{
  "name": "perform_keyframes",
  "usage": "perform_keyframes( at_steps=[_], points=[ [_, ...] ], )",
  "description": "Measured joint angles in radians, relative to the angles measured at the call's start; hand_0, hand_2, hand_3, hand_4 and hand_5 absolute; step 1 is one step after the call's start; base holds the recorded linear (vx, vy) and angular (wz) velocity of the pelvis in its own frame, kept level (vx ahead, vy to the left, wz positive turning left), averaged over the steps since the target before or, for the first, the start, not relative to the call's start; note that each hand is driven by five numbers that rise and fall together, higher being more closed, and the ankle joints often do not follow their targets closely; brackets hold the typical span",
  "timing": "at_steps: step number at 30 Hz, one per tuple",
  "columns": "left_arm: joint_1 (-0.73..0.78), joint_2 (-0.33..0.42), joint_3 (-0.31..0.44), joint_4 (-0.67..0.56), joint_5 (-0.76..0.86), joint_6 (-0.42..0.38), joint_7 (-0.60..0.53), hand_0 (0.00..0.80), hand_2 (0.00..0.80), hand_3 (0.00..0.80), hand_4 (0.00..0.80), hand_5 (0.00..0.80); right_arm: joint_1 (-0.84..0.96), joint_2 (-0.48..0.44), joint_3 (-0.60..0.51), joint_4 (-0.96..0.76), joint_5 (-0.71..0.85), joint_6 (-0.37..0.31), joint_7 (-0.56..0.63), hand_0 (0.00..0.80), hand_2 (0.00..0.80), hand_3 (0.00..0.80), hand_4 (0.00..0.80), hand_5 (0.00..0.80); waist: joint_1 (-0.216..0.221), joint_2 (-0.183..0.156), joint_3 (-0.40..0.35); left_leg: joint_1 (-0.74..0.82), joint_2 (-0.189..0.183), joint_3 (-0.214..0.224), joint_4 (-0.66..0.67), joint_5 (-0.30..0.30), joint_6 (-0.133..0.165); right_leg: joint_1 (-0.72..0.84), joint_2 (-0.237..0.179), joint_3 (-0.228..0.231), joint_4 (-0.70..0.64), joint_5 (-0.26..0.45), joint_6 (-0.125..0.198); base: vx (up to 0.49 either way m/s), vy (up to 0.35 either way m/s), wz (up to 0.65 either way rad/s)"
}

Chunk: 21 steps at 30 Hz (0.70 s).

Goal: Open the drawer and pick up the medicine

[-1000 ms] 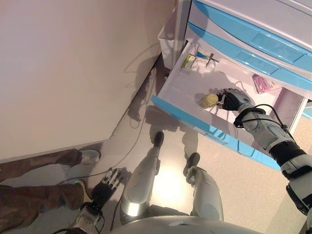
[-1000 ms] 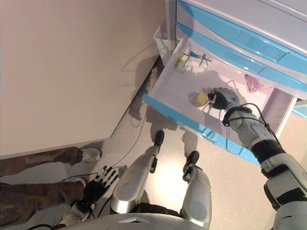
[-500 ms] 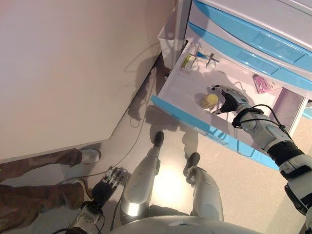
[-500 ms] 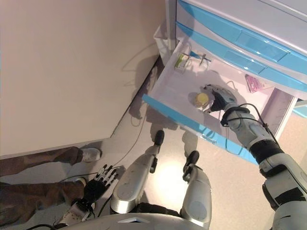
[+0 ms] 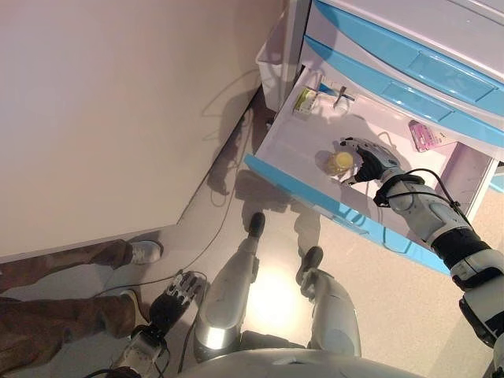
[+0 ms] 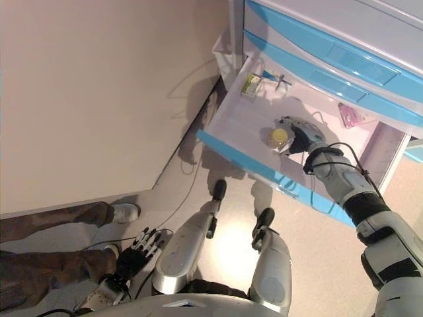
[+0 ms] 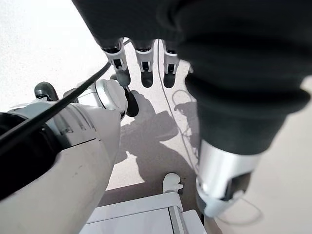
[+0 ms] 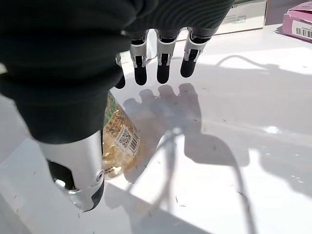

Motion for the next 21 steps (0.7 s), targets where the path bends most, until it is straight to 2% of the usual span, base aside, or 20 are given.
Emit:
perform_keyframes(
  at_steps=[21],
  points=[
    [0.000,0.000,0.000,0.000,0.000,0.000,0.000,0.000,0.000,0.000,0.000,0.000,-0.016,0.007,0.037,-0.001,-0.017,-0.005,0.031,0.000,0.000,0.000,0.000,0.000,0.001,0.000,0.000,-0.003,-0.001,-0.004,-0.001,0.000,0.000,0.000,0.000,-0.004,-0.001,0.000,0.000,0.000,0.000,0.00]
  ],
)
